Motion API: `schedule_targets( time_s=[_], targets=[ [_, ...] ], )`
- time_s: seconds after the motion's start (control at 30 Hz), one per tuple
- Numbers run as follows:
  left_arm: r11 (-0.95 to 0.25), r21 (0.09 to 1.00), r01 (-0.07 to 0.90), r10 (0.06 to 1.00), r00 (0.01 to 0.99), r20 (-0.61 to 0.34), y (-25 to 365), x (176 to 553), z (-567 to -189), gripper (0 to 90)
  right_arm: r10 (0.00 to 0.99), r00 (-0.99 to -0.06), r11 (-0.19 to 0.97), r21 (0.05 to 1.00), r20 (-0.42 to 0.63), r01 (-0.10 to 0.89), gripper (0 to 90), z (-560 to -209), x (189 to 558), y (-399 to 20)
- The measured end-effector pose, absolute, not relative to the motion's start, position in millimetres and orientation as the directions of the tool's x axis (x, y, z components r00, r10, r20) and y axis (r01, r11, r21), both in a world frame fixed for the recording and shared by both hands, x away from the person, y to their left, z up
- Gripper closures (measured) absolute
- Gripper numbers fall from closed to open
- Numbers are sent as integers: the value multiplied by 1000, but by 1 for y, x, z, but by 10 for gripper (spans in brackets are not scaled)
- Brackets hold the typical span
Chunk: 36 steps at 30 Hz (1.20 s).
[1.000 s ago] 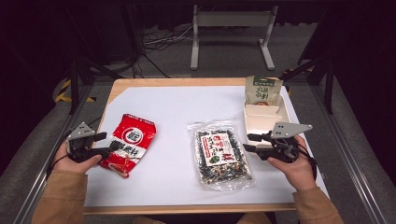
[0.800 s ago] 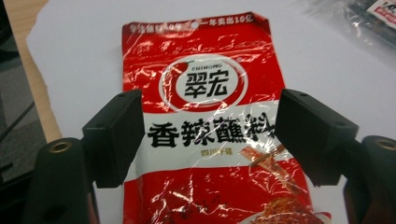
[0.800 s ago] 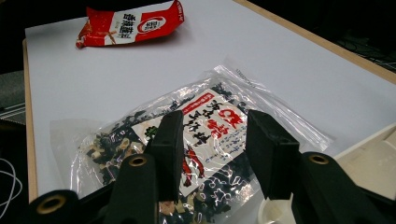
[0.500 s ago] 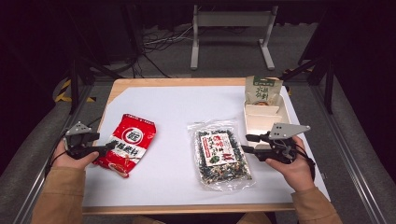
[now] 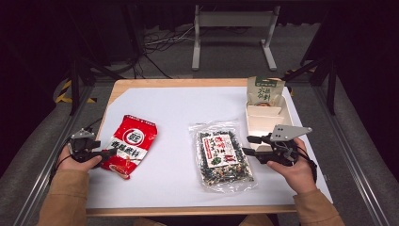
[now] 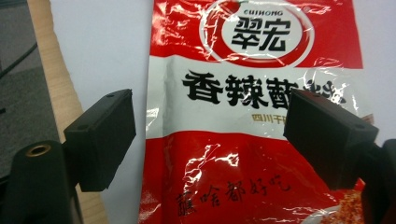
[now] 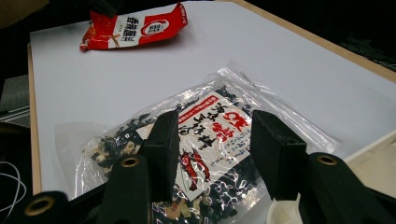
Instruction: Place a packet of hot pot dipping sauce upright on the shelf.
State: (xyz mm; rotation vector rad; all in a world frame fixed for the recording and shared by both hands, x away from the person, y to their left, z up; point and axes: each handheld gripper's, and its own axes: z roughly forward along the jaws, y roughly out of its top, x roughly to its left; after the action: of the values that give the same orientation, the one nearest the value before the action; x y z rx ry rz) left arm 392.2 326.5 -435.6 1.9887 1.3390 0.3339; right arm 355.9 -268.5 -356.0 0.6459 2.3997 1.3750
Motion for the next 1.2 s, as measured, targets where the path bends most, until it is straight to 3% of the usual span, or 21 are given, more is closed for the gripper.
schedule_targets(
  time_s=[0.6, 0.87, 1.2],
  targets=[
    [-206, 625, 753, 882, 419, -215, 325, 400, -449, 127, 500, -866, 454, 860, -29, 233, 490, -361, 355, -261],
    [-208, 620, 757, 889, 411, -204, 320, 398, -448, 177, 497, -867, 462, 857, -36, 229, 479, -362, 355, -258],
    [-214, 617, 757, 891, 410, -194, 310, 393, -444, 359, 487, -872, 473, 852, -40, 225, 479, -364, 354, -254]
  ],
)
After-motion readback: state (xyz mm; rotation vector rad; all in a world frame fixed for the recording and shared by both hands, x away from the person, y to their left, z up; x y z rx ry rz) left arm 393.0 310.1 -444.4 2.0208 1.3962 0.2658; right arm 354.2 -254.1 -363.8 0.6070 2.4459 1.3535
